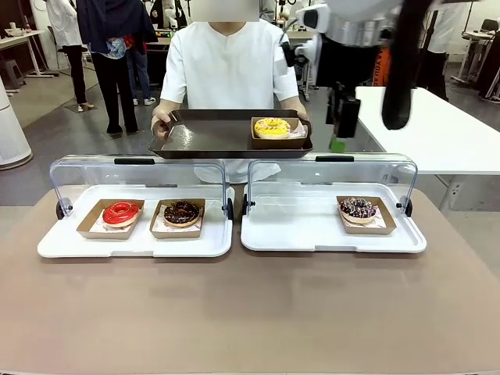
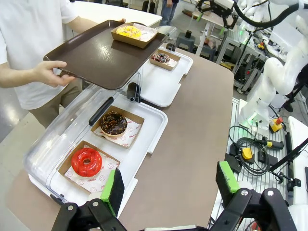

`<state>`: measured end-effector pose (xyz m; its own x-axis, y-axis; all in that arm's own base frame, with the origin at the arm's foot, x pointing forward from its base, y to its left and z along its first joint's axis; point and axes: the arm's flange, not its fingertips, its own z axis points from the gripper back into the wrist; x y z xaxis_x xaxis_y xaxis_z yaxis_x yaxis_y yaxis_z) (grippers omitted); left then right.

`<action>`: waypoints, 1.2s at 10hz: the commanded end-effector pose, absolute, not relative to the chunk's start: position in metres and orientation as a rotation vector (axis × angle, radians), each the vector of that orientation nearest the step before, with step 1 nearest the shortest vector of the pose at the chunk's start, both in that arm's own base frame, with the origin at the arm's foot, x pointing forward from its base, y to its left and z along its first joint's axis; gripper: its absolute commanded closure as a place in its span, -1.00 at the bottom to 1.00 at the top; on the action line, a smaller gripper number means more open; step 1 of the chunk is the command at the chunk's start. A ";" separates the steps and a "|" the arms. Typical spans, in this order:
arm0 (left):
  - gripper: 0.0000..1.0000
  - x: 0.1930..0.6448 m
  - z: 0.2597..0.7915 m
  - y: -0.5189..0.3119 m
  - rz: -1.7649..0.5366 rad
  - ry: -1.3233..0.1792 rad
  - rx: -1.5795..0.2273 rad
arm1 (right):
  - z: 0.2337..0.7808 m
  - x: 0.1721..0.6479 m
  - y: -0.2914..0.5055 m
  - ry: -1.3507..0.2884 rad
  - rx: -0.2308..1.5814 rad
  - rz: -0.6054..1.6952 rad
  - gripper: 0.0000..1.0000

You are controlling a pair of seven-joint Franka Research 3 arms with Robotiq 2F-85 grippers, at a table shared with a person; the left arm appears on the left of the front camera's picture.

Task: Provide the desired donut to the person.
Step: Place the picked Paper togo box onto the Handle tray extended by the person, then pick up and lift the Paper togo box containing the Donut pointed at by the person.

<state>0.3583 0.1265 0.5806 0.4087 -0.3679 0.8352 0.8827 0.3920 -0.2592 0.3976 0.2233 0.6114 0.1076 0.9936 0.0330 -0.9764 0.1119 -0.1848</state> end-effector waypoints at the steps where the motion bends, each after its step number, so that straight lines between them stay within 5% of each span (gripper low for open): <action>1: -1.00 0.358 0.582 0.126 -0.910 -0.786 -0.806 | 0.573 0.383 0.199 -0.215 -0.103 1.398 -1.00; 12: -1.00 0.358 0.582 0.126 -0.910 -0.786 -0.806 | 0.568 0.387 0.185 -0.197 -0.113 1.380 -1.00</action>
